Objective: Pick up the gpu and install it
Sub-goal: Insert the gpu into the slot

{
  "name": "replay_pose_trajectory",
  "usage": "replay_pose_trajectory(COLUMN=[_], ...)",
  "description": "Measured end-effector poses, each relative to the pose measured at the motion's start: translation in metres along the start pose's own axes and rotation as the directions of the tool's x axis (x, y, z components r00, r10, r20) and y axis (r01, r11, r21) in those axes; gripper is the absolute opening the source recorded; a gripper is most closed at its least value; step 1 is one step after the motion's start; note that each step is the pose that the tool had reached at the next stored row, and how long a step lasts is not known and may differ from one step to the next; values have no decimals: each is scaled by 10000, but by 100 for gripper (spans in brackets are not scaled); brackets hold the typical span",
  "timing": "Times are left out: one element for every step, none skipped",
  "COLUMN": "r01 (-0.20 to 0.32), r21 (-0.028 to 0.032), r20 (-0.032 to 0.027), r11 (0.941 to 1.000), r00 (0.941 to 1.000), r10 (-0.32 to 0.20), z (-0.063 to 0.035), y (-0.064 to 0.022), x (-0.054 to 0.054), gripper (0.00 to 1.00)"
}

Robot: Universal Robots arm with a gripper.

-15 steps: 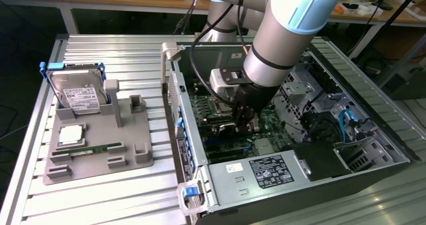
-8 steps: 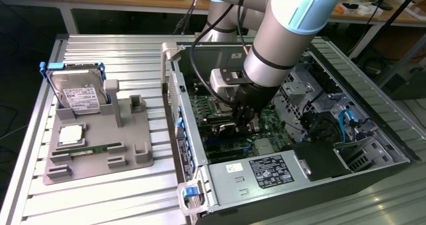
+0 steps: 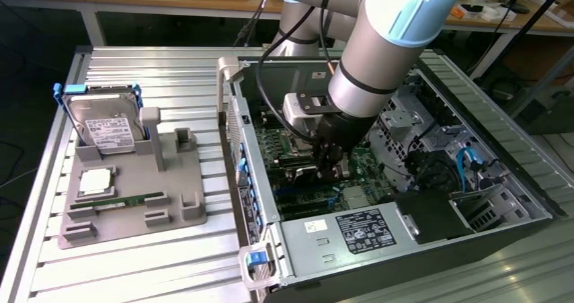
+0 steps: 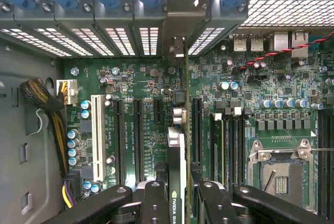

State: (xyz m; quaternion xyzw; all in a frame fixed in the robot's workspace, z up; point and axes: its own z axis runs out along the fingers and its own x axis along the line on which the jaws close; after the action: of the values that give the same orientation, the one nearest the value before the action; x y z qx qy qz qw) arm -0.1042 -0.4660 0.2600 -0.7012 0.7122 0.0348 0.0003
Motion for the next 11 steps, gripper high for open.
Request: replay_pose_trajectory(r01=[0,0,0,0,0,0,0,0,0,0,1], r21=[-1,0,0,0,0,0,0,0,0,0,0], r20=[-1,-1,-1,0,0,0,0,0,1,0,0], r11=[10000,10000,10000,10000,10000,10000,10000,10000,10000,10000,10000], r00=[10000,10000,10000,10000,10000,10000,10000,10000,10000,10000,10000], r10=[0,0,0,0,0,0,0,0,0,0,-1], z=[2,4,6,8,8,8,8,8,8,8,8], y=[0,0,0,0,0,0,0,0,0,0,-1], x=[0,0,0,0,0,0,0,0,0,0,0], gripper=[27,27,27,27,27,27,27,27,27,27,27])
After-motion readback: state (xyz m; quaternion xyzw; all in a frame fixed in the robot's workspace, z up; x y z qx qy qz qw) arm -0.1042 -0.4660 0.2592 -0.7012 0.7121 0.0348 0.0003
